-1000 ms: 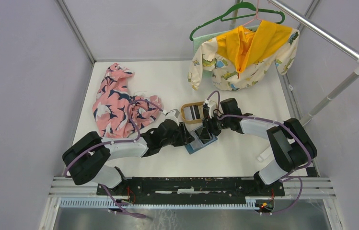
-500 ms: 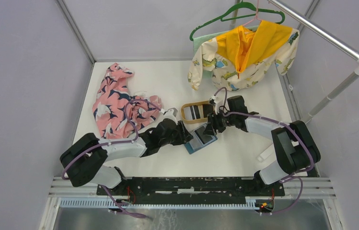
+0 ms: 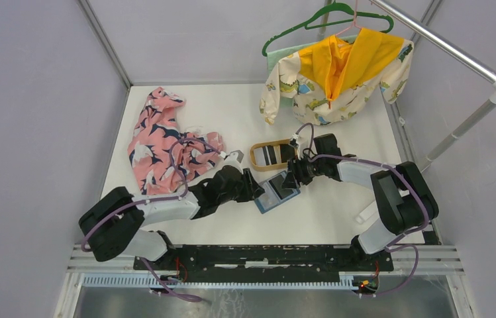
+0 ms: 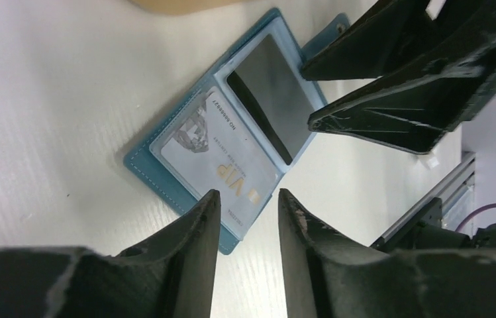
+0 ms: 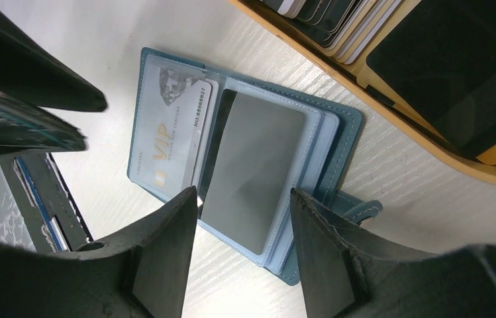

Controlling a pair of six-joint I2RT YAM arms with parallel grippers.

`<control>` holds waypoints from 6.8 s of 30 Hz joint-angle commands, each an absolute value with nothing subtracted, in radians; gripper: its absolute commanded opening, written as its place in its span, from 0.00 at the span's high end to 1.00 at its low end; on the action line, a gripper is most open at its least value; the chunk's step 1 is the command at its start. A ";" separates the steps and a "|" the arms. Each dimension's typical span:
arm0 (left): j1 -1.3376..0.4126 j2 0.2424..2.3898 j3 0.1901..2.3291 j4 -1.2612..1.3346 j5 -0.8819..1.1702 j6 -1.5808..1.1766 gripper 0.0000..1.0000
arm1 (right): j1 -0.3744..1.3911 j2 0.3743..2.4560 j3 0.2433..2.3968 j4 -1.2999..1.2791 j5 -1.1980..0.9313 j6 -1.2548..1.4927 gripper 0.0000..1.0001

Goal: Put the credit cards into the card holder
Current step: Insert the credit card into the card holder.

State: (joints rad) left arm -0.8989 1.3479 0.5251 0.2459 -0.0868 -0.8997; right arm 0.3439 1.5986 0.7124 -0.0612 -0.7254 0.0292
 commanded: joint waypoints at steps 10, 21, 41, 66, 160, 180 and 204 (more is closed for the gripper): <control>-0.897 1.603 0.633 0.341 -0.019 -0.864 0.66 | 0.342 1.610 0.733 -0.031 -0.844 0.072 0.42; -0.897 1.628 0.611 0.333 -0.041 -0.870 0.68 | 0.331 1.598 0.683 0.126 -1.009 0.204 0.44; -0.896 1.589 0.571 0.398 -0.007 -0.898 0.72 | 0.328 1.656 0.611 0.372 -1.122 0.432 0.43; -0.894 1.665 0.596 0.288 -0.092 -0.884 0.98 | 0.261 1.535 0.713 0.038 -1.026 0.036 0.39; -0.876 1.647 0.543 0.419 0.019 -0.913 0.94 | 0.492 1.692 0.813 -0.126 -1.047 -0.133 0.42; -0.857 1.570 0.500 0.432 0.043 -0.931 0.86 | 0.500 1.755 0.860 -0.089 -1.152 -0.112 0.38; -0.817 1.362 0.418 0.356 0.020 -0.942 0.72 | 0.549 1.805 0.935 -0.160 -1.121 -0.181 0.40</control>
